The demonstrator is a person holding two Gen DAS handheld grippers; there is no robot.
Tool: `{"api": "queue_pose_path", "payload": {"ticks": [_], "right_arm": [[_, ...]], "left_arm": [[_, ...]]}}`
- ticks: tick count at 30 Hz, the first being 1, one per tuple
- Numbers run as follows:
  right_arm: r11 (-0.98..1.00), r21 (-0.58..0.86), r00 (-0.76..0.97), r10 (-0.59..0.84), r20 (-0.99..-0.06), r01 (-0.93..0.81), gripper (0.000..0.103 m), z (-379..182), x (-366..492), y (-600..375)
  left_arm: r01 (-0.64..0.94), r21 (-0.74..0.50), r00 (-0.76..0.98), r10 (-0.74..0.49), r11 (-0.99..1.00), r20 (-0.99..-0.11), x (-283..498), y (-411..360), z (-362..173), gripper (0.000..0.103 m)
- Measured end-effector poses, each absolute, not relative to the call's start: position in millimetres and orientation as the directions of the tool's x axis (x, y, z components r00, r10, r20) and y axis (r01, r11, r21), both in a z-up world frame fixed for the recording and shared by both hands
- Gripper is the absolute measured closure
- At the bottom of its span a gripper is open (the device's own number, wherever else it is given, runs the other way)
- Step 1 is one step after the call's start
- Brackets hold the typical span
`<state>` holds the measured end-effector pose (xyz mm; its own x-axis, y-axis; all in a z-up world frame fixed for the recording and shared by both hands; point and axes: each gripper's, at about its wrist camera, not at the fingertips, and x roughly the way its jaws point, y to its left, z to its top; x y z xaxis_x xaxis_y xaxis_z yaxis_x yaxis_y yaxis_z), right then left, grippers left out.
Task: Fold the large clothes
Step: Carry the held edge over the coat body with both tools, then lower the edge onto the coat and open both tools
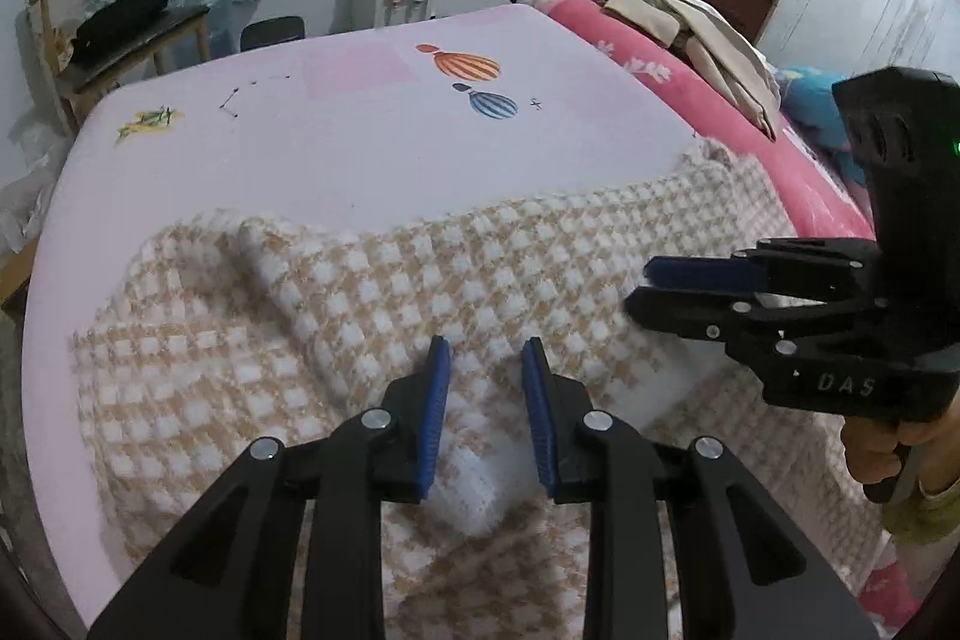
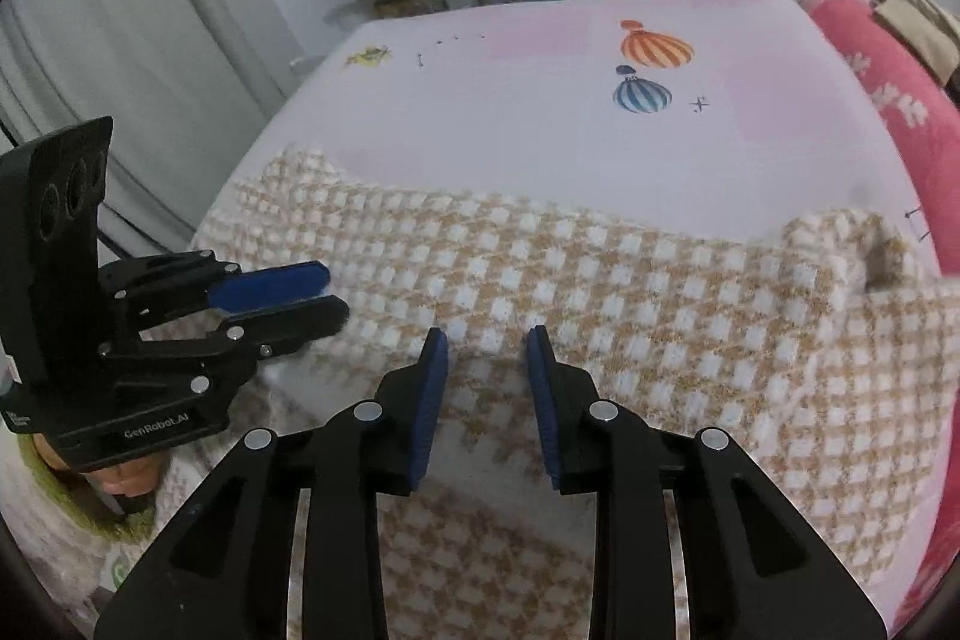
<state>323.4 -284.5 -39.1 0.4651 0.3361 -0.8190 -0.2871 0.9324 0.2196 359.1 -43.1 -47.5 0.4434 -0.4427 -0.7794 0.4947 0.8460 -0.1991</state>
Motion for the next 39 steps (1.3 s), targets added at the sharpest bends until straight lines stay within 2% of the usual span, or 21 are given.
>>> {"api": "queue_pose_path", "payload": {"ticks": [4, 6, 8, 11, 13, 15, 17, 21, 25, 29, 32, 33, 39], "right_arm": [[0.958, 0.154, 0.524, 0.264, -0.81, -0.244, 0.073, -22.0, 310.0, -295.3], [0.972, 0.121, 0.532, 0.212, -0.819, -0.202, 0.071, -29.1, 306.0, -305.5], [0.967, 0.174, 0.521, 0.249, -0.817, -0.189, 0.071, -44.9, 305.7, -317.1], [0.973, 0.136, 0.514, 0.216, -0.83, -0.188, 0.07, -36.3, 301.5, -314.4], [0.972, 0.147, 0.54, 0.223, -0.811, -0.181, 0.062, -24.7, 291.9, -320.1], [0.977, 0.147, 0.556, 0.209, -0.804, -0.155, 0.058, -25.5, 284.4, -328.7], [0.979, 0.156, 0.527, 0.201, -0.826, -0.129, 0.058, -41.2, 283.4, -336.9], [0.99, 0.029, 0.528, 0.097, -0.843, -0.136, 0.056, -36.7, 275.8, -322.5], [0.99, 0.06, 0.553, 0.119, -0.825, -0.125, 0.053, -13.0, 251.7, -322.8], [0.986, 0.1, 0.589, 0.16, -0.792, -0.134, 0.035, 8.1, 205.8, -324.2], [0.979, 0.141, 0.591, 0.202, -0.781, -0.148, 0.027, 14.5, 174.8, -320.2], [0.977, 0.148, 0.588, 0.209, -0.782, -0.15, 0.024, 13.2, 172.6, -317.8], [0.975, 0.18, 0.547, 0.224, -0.806, -0.133, 0.02, -8.3, 128.2, -304.3]], "left_arm": [[0.467, -0.171, 0.473, -0.409, 0.867, -0.781, 351.5, -33.1, -39.7, 0.078], [0.454, -0.202, 0.457, -0.421, 0.868, -0.784, 352.1, -24.8, -46.0, 0.078], [0.439, -0.255, 0.449, -0.456, 0.861, -0.768, 354.2, -17.4, -50.2, 0.078], [0.411, -0.279, 0.444, -0.458, 0.868, -0.771, 355.2, -15.9, -45.5, 0.078], [0.407, -0.275, 0.453, -0.454, 0.871, -0.767, 351.6, -15.2, -37.3, 0.078], [0.407, -0.257, 0.456, -0.439, 0.876, -0.774, 345.0, -13.6, -36.3, 0.07], [0.389, -0.216, 0.435, -0.385, 0.896, -0.814, 343.4, -15.4, -45.8, 0.057], [0.333, -0.193, 0.436, -0.332, 0.923, -0.837, 337.8, -16.2, -42.4, 0.057], [0.354, -0.1, 0.491, -0.275, 0.93, -0.827, 308.6, -18.9, -17.6, 0.047], [0.373, -0.045, 0.53, -0.252, 0.927, -0.81, 265.4, -11.0, 2.1, 0.032], [0.364, -0.029, 0.539, -0.236, 0.931, -0.808, 232.8, -4.8, 8.3, 0.022], [0.358, -0.027, 0.542, -0.231, 0.933, -0.808, 225.9, -3.6, 8.2, 0.021], [0.305, 0.013, 0.535, -0.16, 0.952, -0.83, 172.3, 0.2, -10.8, 0.016]]}}
